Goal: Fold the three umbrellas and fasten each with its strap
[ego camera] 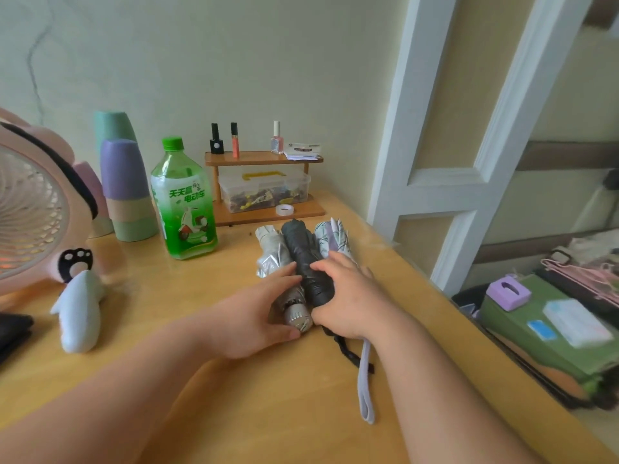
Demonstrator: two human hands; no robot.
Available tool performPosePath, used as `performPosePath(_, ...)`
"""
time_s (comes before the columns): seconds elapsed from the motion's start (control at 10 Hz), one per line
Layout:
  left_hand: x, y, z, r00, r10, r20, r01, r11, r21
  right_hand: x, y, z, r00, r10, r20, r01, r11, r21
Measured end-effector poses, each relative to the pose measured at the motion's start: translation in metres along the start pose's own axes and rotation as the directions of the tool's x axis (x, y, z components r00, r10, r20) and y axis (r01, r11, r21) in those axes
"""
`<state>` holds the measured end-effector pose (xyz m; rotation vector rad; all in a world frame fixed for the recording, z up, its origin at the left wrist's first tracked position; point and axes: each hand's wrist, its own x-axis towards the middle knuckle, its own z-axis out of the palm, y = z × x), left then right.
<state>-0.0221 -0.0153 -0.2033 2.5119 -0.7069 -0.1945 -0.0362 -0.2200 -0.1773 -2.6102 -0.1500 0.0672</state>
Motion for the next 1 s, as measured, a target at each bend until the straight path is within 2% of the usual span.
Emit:
performPosePath(0.2, 0.037, 0.01, -0.008, 1.0, 0.012, 0.019, -0.013, 0.997, 0.077, 0.029, 0.012, -0.013, 0.999, 0.018, 0.033, -0.018, 1.0, -0.005)
performPosePath(0.3, 0.064, 0.015, -0.009, 1.0, 0.021, -0.018, -0.019, 0.995, 0.099, 0.054, 0.021, -0.025, 0.999, 0.035, 0.025, -0.033, 0.997, -0.07)
performPosePath(0.5, 0.108, 0.012, -0.016, 0.997, -0.019, -0.079, 0.024, 0.998, 0.061, 0.1, 0.041, -0.024, 0.997, 0.068, -0.047, -0.072, 0.992, -0.105)
performPosePath(0.7, 0.111, 0.01, -0.01, 0.993, -0.023, -0.117, 0.028, 0.999, 0.038, 0.109, 0.047, -0.017, 0.997, 0.044, -0.065, -0.05, 0.994, -0.095)
performPosePath(0.8, 0.105, 0.016, -0.01, 0.992, -0.014, -0.124, 0.023, 0.998, 0.066, 0.101, 0.049, -0.023, 0.999, 0.021, -0.029, -0.022, 0.998, -0.055)
performPosePath(0.9, 0.082, 0.025, -0.012, 0.985, -0.013, -0.174, 0.022, 0.999, 0.047, 0.079, 0.047, -0.026, 0.999, 0.012, -0.051, -0.014, 0.999, -0.05)
performPosePath(1.0, 0.048, 0.031, -0.015, 0.947, 0.045, -0.319, -0.03, 0.998, 0.05, 0.051, 0.044, -0.026, 0.98, -0.041, -0.194, 0.007, 0.985, -0.173)
